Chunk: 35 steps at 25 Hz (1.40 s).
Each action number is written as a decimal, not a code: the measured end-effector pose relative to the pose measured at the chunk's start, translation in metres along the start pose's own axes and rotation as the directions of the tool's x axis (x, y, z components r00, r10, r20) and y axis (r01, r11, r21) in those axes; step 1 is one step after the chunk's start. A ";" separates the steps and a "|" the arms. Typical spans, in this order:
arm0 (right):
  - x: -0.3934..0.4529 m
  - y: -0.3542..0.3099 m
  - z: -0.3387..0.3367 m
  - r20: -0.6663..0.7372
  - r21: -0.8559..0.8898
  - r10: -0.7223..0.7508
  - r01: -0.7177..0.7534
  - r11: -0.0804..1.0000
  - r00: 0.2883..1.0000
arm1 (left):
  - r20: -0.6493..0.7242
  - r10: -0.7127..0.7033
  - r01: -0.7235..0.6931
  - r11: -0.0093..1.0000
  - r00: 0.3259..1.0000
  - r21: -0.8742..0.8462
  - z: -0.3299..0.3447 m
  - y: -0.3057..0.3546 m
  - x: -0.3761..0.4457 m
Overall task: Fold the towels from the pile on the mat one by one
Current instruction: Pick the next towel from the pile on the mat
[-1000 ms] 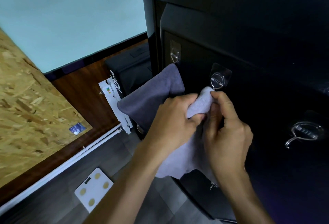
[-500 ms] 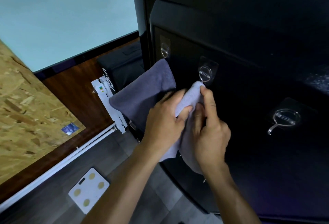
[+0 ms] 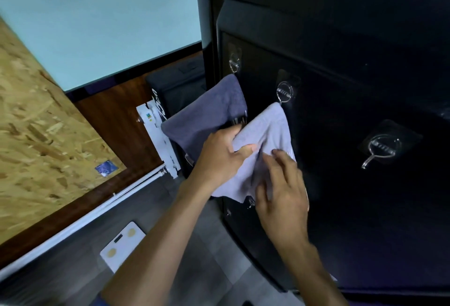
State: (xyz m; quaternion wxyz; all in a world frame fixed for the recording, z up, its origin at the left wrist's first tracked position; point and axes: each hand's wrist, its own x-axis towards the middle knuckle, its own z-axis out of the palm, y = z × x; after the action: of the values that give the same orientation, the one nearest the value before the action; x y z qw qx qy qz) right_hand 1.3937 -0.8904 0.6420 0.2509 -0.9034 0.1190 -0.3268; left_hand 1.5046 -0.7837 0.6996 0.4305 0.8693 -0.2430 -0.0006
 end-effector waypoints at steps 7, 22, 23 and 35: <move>-0.066 0.017 0.012 0.085 0.164 -0.086 0.072 0.984 0.993 | -0.149 -0.394 0.369 0.914 0.907 -0.167 -0.007 -0.082 -0.135; -0.473 -0.003 -0.072 0.805 0.093 -0.259 0.318 0.944 0.534 | -0.207 -0.614 0.551 0.782 0.762 -0.291 -0.004 -0.112 -0.517; -0.495 -0.009 -0.091 0.809 0.085 -0.264 0.340 0.936 0.525 | -0.194 -0.620 0.561 0.777 0.760 -0.287 0.002 -0.105 -0.544; -0.692 0.051 -0.317 0.829 0.234 -0.374 0.350 0.907 0.415 | -0.229 -0.611 0.601 0.790 0.758 -0.121 0.128 0.048 -0.796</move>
State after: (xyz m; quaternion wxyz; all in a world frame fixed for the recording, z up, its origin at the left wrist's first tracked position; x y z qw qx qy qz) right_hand 0.6600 -0.7906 0.4567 0.2107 -0.9445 -0.2228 0.1179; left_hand 0.7554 -0.5676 0.4889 0.4523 0.8846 0.1089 -0.0324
